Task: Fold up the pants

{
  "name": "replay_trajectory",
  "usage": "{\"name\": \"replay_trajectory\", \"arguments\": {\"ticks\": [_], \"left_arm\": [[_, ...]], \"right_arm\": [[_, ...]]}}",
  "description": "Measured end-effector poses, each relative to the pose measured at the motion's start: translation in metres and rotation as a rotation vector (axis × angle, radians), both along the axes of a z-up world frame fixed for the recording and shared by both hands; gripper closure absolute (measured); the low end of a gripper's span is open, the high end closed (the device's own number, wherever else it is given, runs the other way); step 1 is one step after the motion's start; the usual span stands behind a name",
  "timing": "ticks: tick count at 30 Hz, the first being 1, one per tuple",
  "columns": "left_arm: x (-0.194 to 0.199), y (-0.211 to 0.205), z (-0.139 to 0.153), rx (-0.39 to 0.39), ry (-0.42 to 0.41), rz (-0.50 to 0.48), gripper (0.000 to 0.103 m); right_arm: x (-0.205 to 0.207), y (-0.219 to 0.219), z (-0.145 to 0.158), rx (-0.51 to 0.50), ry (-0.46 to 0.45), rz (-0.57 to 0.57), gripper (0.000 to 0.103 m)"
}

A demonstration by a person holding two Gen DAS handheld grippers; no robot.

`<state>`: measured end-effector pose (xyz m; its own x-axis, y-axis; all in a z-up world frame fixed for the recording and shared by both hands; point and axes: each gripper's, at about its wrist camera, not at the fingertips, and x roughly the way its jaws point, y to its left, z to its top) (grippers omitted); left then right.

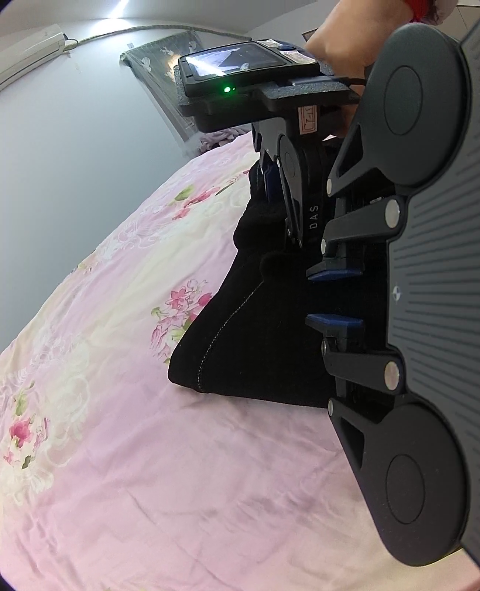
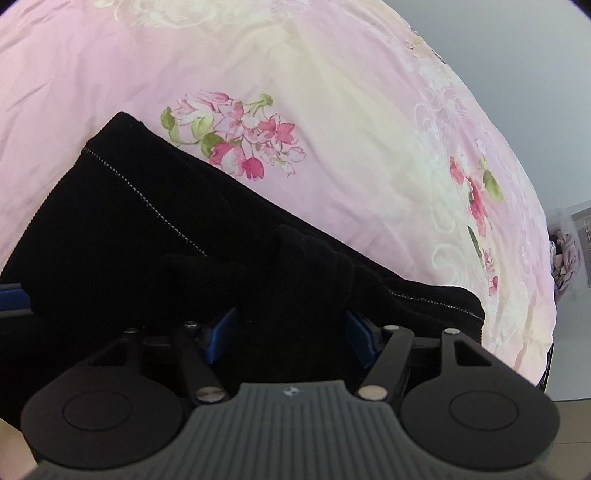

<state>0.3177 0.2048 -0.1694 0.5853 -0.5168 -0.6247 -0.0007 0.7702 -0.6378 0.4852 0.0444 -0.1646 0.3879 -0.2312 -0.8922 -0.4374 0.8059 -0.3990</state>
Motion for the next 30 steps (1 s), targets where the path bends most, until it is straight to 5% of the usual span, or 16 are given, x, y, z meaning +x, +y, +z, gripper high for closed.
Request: {"name": "replay_trajectory", "arguments": {"ticks": [4,6,12,18,21,25,30], "left_arm": [[-0.005,0.002,0.002,0.009,-0.001,0.002,0.082],[-0.005,0.001,0.002,0.005,0.005,0.003,0.082],[-0.001,-0.004,0.002,-0.04,0.013,0.007,0.082],[0.007,-0.01,0.001,-0.068,0.026,0.016,0.082],[0.01,-0.012,-0.001,-0.091,0.042,0.022,0.08],[0.009,-0.007,-0.005,-0.108,0.068,0.059,0.064],[0.011,-0.003,-0.003,-0.163,0.079,0.082,0.054]], "right_arm": [[-0.007,-0.018,0.025,0.129,0.016,-0.022,0.062],[-0.012,-0.03,0.038,0.216,0.047,-0.027,0.08],[-0.039,-0.048,0.076,0.357,0.115,0.032,0.097],[-0.064,-0.044,0.09,0.454,0.17,0.134,0.096],[-0.063,-0.036,0.069,0.467,0.176,0.139,0.096],[-0.055,-0.032,0.026,0.471,0.187,0.132,0.087],[-0.069,-0.032,0.03,0.514,0.166,0.227,0.047]]}}
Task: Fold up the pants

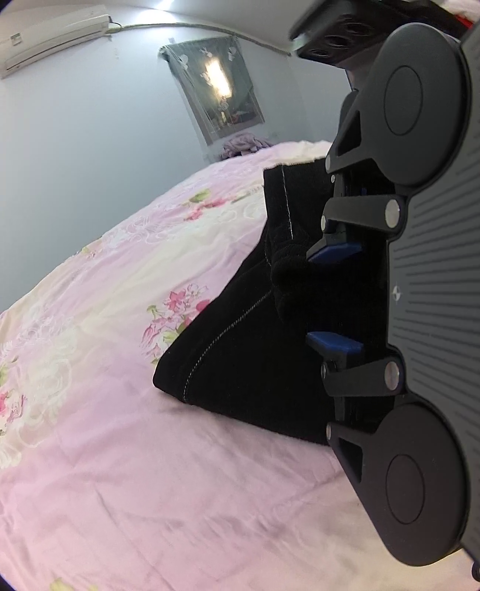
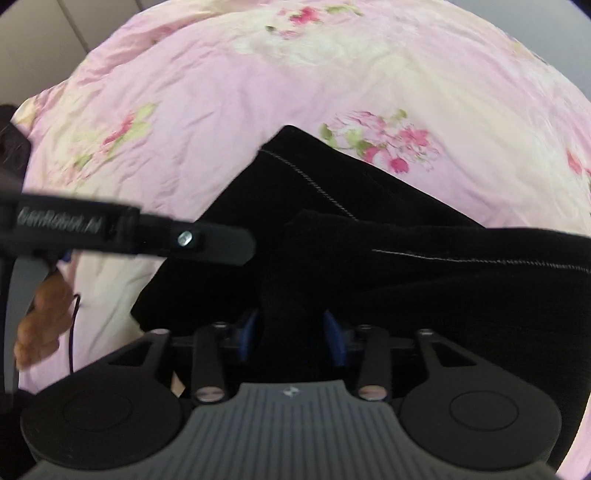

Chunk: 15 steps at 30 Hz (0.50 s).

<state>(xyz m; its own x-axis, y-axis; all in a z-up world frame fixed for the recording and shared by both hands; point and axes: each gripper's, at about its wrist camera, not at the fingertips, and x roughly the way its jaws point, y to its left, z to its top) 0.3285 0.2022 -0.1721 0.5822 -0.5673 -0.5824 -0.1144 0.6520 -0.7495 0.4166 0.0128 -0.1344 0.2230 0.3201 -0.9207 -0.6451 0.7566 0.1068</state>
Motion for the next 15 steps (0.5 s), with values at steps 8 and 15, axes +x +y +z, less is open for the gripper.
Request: {"name": "replay_trajectory", "arguments": {"ticks": [8,15], "left_arm": [[0.009,-0.036,0.016,0.003,-0.03,-0.035,0.035],[0.026,-0.058,0.008,0.108,0.015,-0.003,0.032]], "right_arm": [[-0.02,-0.024,0.052,-0.016,-0.138,0.019,0.033],[-0.025,-0.078,0.069,-0.104,-0.239,-0.068,0.033]]}}
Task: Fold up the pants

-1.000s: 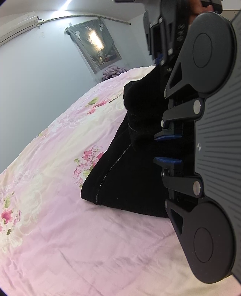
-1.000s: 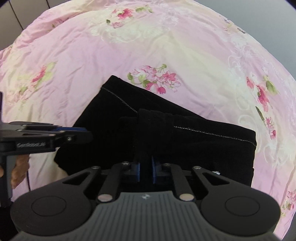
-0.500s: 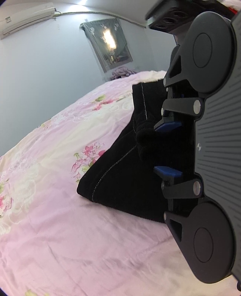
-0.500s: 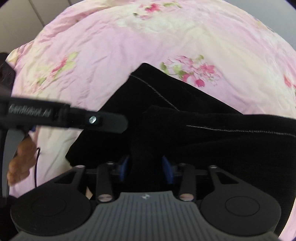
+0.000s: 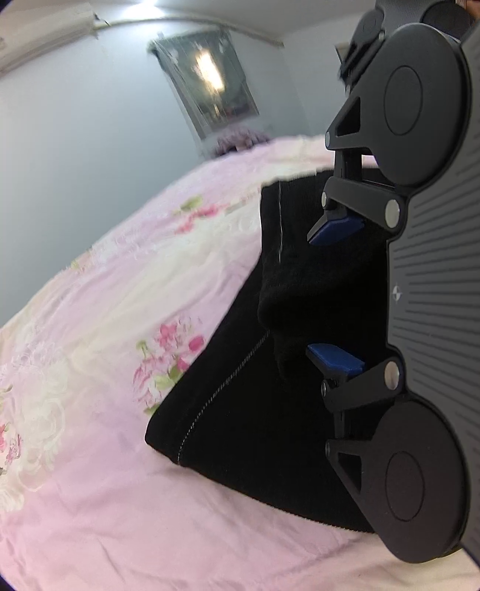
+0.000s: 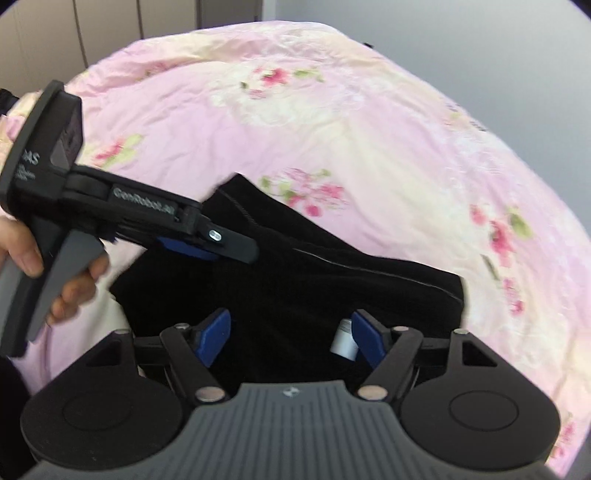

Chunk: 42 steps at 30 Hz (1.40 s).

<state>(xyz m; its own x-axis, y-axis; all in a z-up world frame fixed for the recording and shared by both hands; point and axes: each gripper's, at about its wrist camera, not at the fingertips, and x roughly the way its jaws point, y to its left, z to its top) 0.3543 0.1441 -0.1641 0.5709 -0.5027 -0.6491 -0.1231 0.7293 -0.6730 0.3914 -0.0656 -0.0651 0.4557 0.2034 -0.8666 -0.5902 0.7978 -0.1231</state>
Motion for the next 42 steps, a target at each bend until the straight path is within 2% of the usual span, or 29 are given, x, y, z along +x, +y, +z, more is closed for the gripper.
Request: {"name": "replay_trajectory", "arguments": {"ticks": [2,6,9,12,13,15,18,21,23,25,28,30,32,38,41,42], "left_arm": [[0.005,-0.004,-0.006,0.053,0.045,0.001,0.032],[0.009,-0.011,-0.011,0.115,0.029,-0.032,0.027],[0.012,-0.017,-0.01,0.108,0.01,-0.072,0.052],[0.006,-0.026,0.004,0.174,-0.05,-0.087,0.077],[0.004,-0.026,0.011,0.176,-0.071,-0.095,0.079],[-0.002,-0.023,0.029,0.177,-0.119,-0.124,0.08],[-0.006,-0.02,0.06,0.223,-0.168,-0.177,0.082],[-0.001,-0.01,0.085,0.256,-0.166,-0.209,0.082],[0.007,-0.003,0.094,0.31,-0.155,-0.222,0.082],[0.017,0.005,0.092,0.357,-0.115,-0.228,0.082],[0.029,0.012,0.071,0.444,-0.042,-0.227,0.081],[0.032,0.022,0.053,0.441,-0.009,-0.205,0.081],[0.034,0.025,0.037,0.455,-0.005,-0.192,0.08],[0.037,0.025,0.012,0.505,-0.015,-0.181,0.075],[0.032,0.023,0.021,0.516,-0.028,-0.165,0.07],[0.029,0.023,0.027,0.519,-0.025,-0.15,0.063]], "right_arm": [[0.003,-0.02,-0.008,-0.003,0.021,-0.038,0.033],[0.01,-0.047,-0.031,0.001,0.073,-0.097,0.033],[0.016,-0.062,-0.047,0.013,0.093,-0.133,0.033],[0.018,-0.076,-0.053,0.062,0.102,-0.163,0.033],[0.017,-0.08,-0.053,0.073,0.099,-0.165,0.033],[0.013,-0.087,-0.051,0.087,0.094,-0.166,0.033],[0.005,-0.098,-0.045,0.136,0.098,-0.167,0.033],[0.004,-0.104,-0.041,0.212,0.128,-0.172,0.033],[0.004,-0.102,-0.04,0.262,0.159,-0.164,0.034],[0.005,-0.095,-0.042,0.31,0.183,-0.149,0.036],[0.008,-0.078,-0.052,0.35,0.23,-0.133,0.052],[0.01,-0.065,-0.064,0.333,0.247,-0.128,0.065],[0.012,-0.055,-0.076,0.316,0.261,-0.134,0.069],[0.015,-0.038,-0.105,0.316,0.283,-0.157,0.071],[0.014,-0.033,-0.103,0.314,0.272,-0.175,0.071],[0.013,-0.033,-0.1,0.315,0.266,-0.175,0.071]]}}
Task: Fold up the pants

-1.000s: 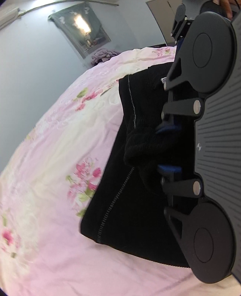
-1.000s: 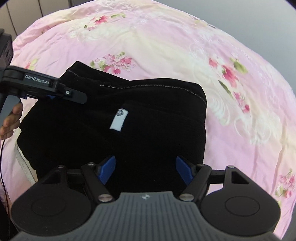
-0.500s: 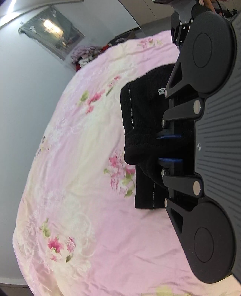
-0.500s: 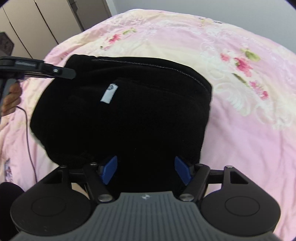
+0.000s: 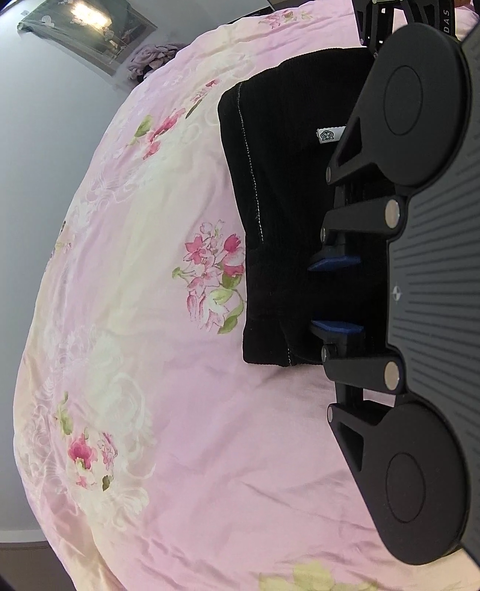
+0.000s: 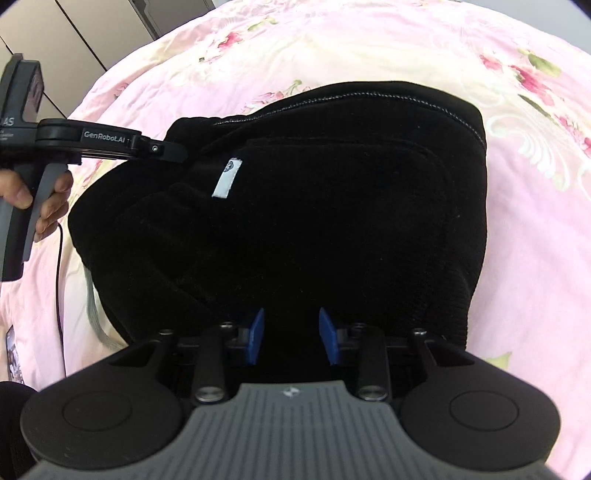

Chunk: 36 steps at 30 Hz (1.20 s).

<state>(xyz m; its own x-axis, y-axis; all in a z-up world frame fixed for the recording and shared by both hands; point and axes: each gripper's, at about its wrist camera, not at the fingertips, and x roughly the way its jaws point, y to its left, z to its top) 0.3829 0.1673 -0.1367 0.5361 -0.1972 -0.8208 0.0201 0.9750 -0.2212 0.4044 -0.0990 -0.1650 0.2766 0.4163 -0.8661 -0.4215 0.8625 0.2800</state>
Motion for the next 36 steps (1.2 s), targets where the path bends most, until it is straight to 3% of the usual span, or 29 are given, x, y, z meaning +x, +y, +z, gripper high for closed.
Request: {"name": "replay_trajectory", "arguments": {"ticks": [2,4,8,9,13,18,22,28,32,35,36], "left_arm": [[-0.012,0.001,0.017,0.01,-0.025,0.003,0.058],[-0.03,-0.001,0.035,0.037,-0.055,-0.002,0.061],[-0.074,-0.02,0.058,0.074,-0.105,-0.082,0.062],[-0.084,-0.027,0.059,0.096,-0.108,-0.096,0.067],[-0.111,-0.044,0.053,0.165,-0.116,-0.119,0.073],[-0.115,-0.052,0.024,0.291,-0.092,-0.114,0.081],[-0.107,-0.038,-0.005,0.237,-0.009,-0.063,0.081],[-0.108,-0.032,-0.03,0.215,-0.004,-0.043,0.081],[-0.106,-0.023,-0.024,0.172,0.014,-0.018,0.08],[-0.111,-0.029,-0.022,0.209,-0.006,-0.03,0.08],[-0.111,-0.032,-0.022,0.219,-0.012,-0.028,0.08]], "right_arm": [[-0.011,-0.005,0.014,0.031,-0.026,-0.019,0.071],[-0.024,-0.016,0.03,0.062,-0.07,-0.048,0.071],[-0.064,-0.038,0.052,0.004,-0.19,-0.092,0.071],[-0.074,-0.042,0.053,-0.01,-0.2,-0.101,0.071],[-0.109,-0.051,0.042,-0.04,-0.212,-0.132,0.079],[-0.131,-0.054,0.019,-0.058,-0.231,-0.147,0.08],[-0.135,-0.053,-0.009,-0.08,-0.196,-0.151,0.08],[-0.138,-0.059,-0.038,-0.073,-0.196,-0.149,0.081],[-0.141,-0.059,-0.025,-0.08,-0.213,-0.145,0.081],[-0.159,-0.065,-0.004,-0.08,-0.288,-0.166,0.081],[-0.166,-0.066,0.001,-0.098,-0.306,-0.177,0.075]]}}
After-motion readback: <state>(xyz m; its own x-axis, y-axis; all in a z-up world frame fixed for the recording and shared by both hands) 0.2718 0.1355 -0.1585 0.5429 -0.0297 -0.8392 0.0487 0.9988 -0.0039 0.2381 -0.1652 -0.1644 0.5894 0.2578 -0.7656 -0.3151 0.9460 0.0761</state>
